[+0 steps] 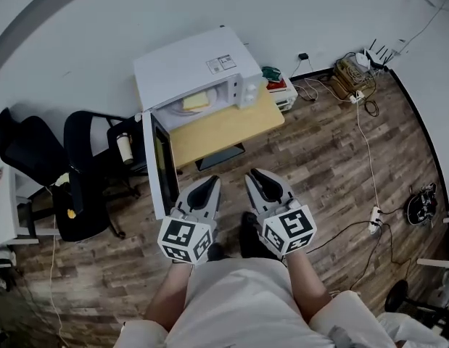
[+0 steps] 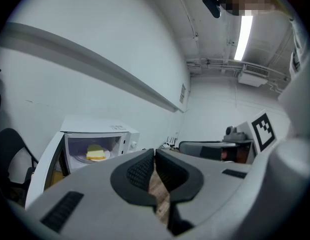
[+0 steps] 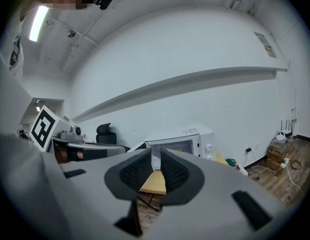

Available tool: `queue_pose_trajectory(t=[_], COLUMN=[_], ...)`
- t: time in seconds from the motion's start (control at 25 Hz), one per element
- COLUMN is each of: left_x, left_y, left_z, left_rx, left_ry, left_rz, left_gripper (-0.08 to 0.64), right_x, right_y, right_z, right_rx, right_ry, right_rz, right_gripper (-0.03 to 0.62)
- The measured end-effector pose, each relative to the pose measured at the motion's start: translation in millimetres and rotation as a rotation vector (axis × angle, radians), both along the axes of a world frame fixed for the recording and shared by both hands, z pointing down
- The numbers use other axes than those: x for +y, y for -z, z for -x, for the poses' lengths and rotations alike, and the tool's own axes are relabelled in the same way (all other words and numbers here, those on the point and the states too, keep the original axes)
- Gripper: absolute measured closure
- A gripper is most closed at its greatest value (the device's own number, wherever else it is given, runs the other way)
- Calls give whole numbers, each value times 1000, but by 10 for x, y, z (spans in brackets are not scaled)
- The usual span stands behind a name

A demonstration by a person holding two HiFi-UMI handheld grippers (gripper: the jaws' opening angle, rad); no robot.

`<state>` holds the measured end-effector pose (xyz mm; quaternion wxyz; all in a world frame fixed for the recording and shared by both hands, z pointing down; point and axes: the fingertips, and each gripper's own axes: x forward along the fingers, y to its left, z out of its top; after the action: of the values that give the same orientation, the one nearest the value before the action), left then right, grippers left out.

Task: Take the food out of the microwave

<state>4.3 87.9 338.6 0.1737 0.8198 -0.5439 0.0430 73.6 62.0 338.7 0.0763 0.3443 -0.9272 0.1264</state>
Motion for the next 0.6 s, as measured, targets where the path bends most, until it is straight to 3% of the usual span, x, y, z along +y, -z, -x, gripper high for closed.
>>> queue_pose_trajectory(t=[0.6], left_x=[-594], left_y=[-114], left_z=[-262], left_rx=[-22], left_ry=[159], left_rz=[20], left_gripper=[546], right_x=[-741], right_y=[-151], right_z=[-180], right_rx=[3], right_ry=[193], right_rz=[15], right_gripper=[499])
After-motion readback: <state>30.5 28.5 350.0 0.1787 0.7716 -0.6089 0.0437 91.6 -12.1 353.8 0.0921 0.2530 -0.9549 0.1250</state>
